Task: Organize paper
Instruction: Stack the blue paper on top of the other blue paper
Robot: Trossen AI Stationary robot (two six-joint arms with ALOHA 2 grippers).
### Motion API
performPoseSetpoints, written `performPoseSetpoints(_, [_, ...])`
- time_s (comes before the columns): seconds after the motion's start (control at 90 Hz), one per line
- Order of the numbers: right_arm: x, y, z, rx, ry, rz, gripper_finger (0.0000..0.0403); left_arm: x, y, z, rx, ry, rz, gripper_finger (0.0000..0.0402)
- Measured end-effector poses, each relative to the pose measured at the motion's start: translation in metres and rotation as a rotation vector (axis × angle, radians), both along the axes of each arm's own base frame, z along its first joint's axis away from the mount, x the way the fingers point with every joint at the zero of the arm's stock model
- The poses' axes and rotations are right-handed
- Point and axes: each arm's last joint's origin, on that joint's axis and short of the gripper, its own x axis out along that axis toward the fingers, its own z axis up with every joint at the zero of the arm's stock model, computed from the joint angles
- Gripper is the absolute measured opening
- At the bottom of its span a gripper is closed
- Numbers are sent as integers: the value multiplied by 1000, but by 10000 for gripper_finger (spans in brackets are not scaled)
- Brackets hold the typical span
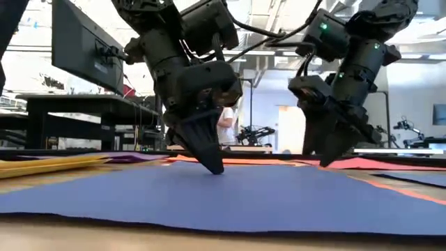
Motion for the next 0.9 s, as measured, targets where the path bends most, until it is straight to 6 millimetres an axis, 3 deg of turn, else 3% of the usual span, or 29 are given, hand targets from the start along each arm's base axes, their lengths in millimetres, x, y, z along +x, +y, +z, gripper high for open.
performPoseSetpoints(0.111, [0, 0, 2, -1, -6, 20, 191, 0, 0, 0, 0, 1, 0, 0])
performPoseSetpoints(0.344, [3, 0, 28, -6, -113, 26, 191, 0, 0, 0, 4, 1, -2, 0])
performPoseSetpoints(0.711, [0, -9, 22, -35, -51, -4, 191, 0, 0, -1, 3, -2, -3, 0])
performPoseSetpoints(0.9, [7, -7, 4, -46, -9, 12, 191, 0, 0, -1, 5, -5, -7, 0])
